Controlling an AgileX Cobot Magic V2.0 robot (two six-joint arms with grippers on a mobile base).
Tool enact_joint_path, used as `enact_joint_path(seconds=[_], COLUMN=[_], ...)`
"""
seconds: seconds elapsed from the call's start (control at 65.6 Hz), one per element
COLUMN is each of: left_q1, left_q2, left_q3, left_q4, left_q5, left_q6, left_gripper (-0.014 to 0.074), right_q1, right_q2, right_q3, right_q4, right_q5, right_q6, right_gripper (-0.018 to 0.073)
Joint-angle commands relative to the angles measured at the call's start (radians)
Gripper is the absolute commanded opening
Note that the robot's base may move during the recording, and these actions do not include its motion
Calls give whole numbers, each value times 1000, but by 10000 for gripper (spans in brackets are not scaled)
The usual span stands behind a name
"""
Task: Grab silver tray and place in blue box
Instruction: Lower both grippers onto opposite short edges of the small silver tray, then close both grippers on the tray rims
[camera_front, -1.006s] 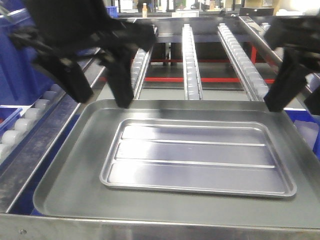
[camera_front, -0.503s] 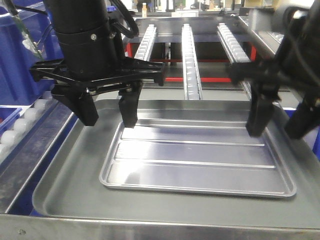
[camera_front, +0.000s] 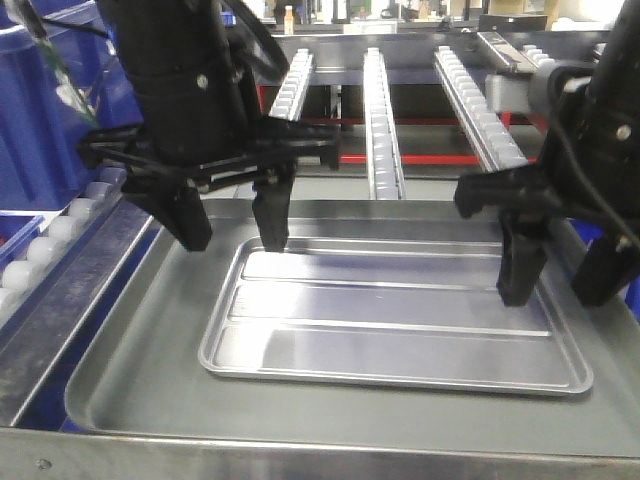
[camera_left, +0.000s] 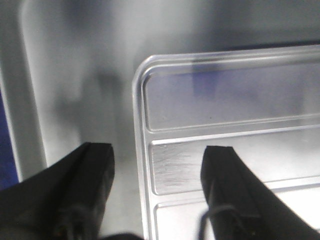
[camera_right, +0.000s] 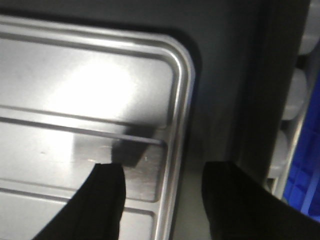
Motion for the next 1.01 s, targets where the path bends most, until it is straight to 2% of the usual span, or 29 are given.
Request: enact_joint_path(seconds=[0.0,0.427,0.549,0.716,0.869,0.991], left_q1=[1,1,1,1,1,1], left_q2=[-28,50,54,54,54,54], left_q3=[-31,-31,-31,-31,-31,-31], left_q4=[12,12,10,10,13,16], left_q5=[-24,-9,-2,-2,-2,-2], left_q6=[-11,-11,-11,-11,-11,-11], left_gripper=[293,293,274,183,49,-78], right_q1=[-6,-6,-6,-6,-6,-6], right_q2=[-22,-12,-5,20,45,50], right_q3=[-31,-31,-31,-31,-30,-30], right_q4=[-14,-14,-14,-14,-14,-14], right_q5=[-38,-98,-90,-72,-51,-48], right_q6=[0,0,0,0,0,0], right_gripper=[456,454,400,279,185,45])
